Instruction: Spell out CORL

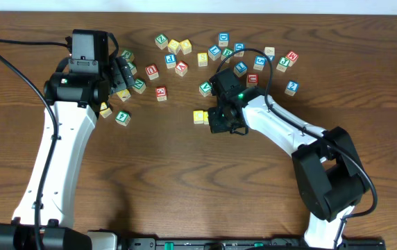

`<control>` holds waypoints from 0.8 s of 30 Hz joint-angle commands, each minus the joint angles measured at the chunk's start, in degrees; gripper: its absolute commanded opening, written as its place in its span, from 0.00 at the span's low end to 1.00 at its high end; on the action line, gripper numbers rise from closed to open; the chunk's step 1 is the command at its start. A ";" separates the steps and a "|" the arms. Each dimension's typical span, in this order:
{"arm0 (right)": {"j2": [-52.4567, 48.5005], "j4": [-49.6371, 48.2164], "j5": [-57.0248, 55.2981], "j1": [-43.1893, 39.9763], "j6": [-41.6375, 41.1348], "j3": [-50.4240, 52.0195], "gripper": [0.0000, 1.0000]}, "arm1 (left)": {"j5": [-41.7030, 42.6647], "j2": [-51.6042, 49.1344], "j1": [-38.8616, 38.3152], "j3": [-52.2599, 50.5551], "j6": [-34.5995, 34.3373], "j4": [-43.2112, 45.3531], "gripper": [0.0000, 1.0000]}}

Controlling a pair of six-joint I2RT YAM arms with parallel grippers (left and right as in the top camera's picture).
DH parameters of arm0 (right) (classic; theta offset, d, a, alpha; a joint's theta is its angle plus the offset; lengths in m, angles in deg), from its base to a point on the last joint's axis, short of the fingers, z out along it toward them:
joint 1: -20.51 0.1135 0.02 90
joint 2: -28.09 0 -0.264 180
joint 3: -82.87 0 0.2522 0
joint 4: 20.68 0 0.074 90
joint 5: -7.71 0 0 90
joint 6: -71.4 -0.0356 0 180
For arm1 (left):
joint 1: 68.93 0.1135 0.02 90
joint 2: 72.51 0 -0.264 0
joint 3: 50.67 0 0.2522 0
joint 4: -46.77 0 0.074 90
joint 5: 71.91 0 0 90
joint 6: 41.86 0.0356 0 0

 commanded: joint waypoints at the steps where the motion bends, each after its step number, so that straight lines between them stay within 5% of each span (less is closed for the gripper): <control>1: -0.76 -0.17 -0.66 0.42 -0.52 0.31 0.01 | -0.33 0.22 0.15 0.31 0.59 -0.13 0.98; 24: -1.22 -0.98 -0.63 0.33 -0.50 0.24 0.01 | -0.33 0.22 0.15 0.31 0.57 -0.13 0.98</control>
